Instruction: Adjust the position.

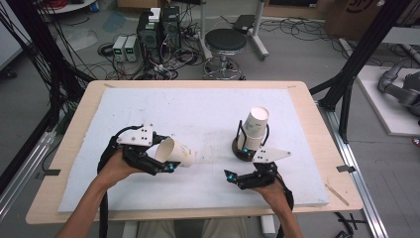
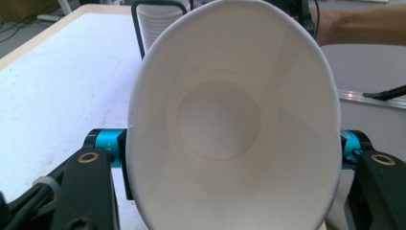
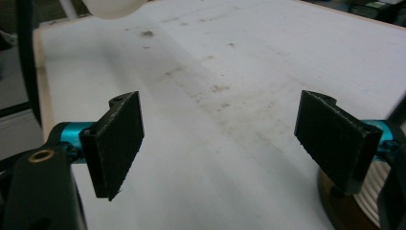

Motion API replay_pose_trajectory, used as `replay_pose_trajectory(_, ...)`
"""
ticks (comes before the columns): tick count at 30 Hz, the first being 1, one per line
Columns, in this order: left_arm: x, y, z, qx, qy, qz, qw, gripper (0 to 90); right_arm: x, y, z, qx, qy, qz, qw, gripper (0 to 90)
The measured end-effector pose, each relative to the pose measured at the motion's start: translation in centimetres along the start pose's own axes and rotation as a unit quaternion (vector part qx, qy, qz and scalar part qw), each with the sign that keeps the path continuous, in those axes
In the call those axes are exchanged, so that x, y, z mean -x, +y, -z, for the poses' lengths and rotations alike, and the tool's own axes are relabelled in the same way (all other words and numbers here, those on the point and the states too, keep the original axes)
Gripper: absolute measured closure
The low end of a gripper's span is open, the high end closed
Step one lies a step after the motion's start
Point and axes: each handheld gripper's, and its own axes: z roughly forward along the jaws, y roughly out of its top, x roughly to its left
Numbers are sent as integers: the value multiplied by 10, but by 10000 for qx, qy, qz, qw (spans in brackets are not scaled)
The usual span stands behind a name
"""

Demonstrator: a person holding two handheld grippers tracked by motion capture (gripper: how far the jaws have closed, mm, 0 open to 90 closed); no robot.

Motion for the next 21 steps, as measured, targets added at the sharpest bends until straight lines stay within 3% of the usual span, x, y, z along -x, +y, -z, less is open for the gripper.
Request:
replay_pose_trajectory(9,-2,3,-1,-225,113,-30,9997,340,6,-11,4,-39,-237,-81,9997,175)
replay_pose_trajectory(21,-7,6,-2,-650,194,-15,9977,339,9,-27,5,-166,-341,-155,9992,175)
